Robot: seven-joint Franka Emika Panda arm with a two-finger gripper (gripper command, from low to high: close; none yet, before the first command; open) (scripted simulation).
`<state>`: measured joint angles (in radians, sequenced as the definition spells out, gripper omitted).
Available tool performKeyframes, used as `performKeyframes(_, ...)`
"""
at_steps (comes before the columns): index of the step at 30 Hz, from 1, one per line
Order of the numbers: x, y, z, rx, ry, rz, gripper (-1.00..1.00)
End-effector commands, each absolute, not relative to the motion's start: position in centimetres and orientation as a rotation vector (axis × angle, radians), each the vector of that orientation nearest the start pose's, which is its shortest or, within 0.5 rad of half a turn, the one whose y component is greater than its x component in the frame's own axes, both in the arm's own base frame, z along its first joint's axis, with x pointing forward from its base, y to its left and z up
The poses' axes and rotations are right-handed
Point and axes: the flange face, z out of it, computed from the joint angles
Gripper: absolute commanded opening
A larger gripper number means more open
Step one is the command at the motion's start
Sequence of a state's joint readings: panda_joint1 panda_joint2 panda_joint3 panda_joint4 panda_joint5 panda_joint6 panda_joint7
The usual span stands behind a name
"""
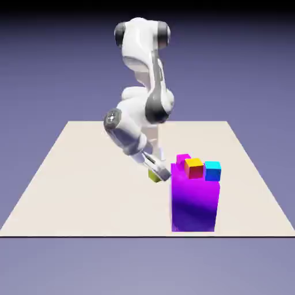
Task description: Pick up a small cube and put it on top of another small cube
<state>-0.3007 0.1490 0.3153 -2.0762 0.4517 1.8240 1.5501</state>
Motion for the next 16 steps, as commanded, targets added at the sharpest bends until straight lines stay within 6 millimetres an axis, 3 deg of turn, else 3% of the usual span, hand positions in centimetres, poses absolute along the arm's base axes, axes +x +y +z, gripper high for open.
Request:
performKeyframes(1, 53.1, 5.9, 35.6, -1.944, 2.24, 0.913, -1.0)
performKeyframes(7, 53.6, 16.9, 42.7, -2.112, 2.134, 0.916, -1.0)
performKeyframes(8, 53.6, 16.9, 42.7, -2.112, 2.134, 0.916, -1.0)
performKeyframes(12, 51.7, 18.9, 36.6, -2.112, 2.134, 0.916, -1.0)
performKeyframes(13, 51.7, 18.9, 36.6, -2.112, 2.134, 0.916, 1.0)
performKeyframes(14, 51.7, 18.9, 36.6, -2.112, 2.134, 0.916, 1.0)
performKeyframes(16, 52.8, 17.9, 39.7, -2.111, 2.132, 0.918, 1.0)
